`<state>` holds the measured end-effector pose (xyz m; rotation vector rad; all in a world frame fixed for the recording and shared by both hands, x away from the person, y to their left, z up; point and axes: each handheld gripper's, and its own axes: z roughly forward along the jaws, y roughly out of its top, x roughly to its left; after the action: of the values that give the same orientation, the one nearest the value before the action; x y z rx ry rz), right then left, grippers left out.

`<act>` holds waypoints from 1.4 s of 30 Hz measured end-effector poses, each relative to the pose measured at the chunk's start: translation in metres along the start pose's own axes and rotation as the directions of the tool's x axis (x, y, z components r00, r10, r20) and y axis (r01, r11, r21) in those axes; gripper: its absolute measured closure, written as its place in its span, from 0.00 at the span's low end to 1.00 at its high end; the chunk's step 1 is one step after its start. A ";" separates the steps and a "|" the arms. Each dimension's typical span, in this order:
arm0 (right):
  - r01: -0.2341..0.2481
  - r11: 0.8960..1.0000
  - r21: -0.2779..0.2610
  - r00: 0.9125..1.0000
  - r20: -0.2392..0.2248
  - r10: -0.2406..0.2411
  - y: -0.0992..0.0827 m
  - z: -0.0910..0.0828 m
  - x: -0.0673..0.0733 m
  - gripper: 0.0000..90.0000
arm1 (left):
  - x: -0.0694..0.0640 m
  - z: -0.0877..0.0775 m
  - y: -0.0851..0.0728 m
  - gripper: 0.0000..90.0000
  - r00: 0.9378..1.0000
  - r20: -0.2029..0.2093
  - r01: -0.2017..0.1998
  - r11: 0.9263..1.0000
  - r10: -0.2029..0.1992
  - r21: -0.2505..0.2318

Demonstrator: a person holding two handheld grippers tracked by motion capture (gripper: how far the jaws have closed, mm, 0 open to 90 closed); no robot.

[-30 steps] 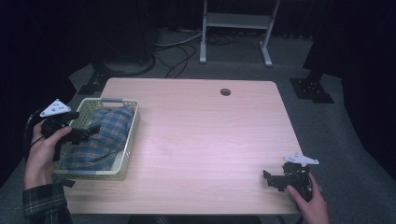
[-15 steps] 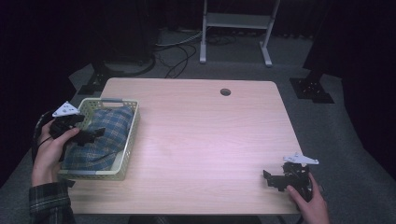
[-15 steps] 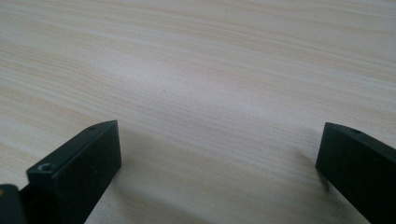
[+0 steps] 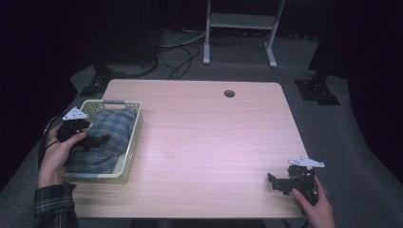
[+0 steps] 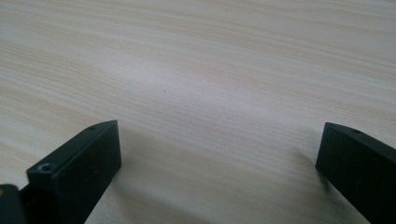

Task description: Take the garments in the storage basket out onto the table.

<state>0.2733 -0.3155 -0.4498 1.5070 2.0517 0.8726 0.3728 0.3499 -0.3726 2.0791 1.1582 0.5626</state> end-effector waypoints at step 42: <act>0.000 1.000 0.000 1.000 0.000 0.000 0.000 0.000 0.000 0.00 | -0.010 0.031 -0.005 0.17 0.997 -0.011 -0.077 0.972 0.081 0.223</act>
<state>0.2733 -0.3154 -0.4498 1.5069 2.0519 0.8727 0.3851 0.3321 -0.3978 2.3233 1.2010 0.5111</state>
